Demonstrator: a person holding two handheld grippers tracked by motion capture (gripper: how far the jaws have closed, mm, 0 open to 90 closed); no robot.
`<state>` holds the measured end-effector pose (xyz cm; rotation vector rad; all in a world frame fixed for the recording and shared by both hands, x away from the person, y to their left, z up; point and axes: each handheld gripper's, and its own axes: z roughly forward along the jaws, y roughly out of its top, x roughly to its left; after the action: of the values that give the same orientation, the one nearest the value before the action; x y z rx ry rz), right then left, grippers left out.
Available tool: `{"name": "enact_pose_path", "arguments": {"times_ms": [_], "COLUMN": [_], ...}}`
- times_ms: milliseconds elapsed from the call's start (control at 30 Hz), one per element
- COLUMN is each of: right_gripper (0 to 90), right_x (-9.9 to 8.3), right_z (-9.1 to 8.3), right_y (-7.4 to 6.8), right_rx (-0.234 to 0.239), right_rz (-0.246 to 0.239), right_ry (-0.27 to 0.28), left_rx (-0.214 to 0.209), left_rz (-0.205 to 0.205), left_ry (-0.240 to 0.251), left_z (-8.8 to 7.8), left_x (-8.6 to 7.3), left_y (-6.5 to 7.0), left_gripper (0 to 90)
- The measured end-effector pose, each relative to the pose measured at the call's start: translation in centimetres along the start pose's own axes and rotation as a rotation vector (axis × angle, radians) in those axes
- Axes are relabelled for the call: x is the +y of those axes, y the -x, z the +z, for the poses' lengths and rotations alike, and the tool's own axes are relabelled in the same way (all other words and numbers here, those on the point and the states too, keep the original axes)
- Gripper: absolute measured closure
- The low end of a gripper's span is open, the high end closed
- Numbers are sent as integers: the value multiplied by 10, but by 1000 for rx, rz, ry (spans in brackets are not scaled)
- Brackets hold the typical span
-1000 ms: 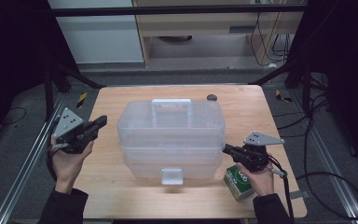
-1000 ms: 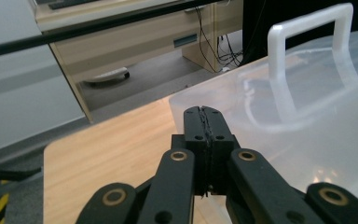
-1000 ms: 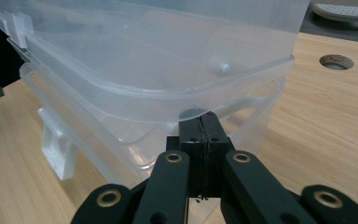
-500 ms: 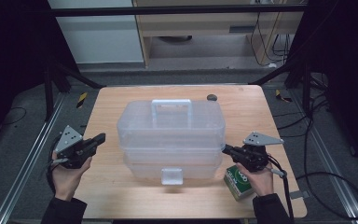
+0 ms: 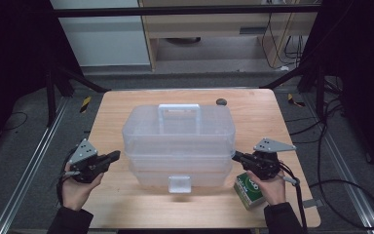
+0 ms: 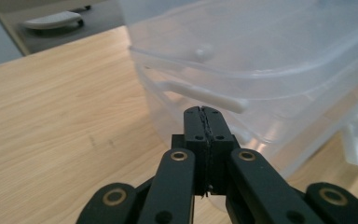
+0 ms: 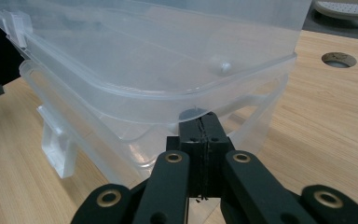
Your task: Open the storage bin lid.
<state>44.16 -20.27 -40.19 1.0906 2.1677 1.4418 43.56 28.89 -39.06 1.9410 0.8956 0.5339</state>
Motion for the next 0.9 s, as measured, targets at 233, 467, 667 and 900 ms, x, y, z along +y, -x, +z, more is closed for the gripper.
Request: {"name": "enact_pose_path", "arguments": {"times_ms": [233, 467, 667, 900], "right_gripper": [900, 900, 900, 900], "right_x": [0, 2, 9, 18], "right_z": [0, 0, -1, -2], "right_y": [0, 0, 1, 2], "right_rx": [-3, -3, -7, -6], "right_rz": [0, 2, 2, -1], "right_ry": [1, 12, 26, 48], "left_rx": [-58, -43, -34, -29], "left_rz": [-1, 2, -5, -4], "left_ry": [15, 40, 74, 97], "left_z": [5, 6, 6, 6], "left_x": [2, 5, 10, 20], "left_y": [8, 11, 10, 7], "left_gripper": [895, 896, 896, 895]}}
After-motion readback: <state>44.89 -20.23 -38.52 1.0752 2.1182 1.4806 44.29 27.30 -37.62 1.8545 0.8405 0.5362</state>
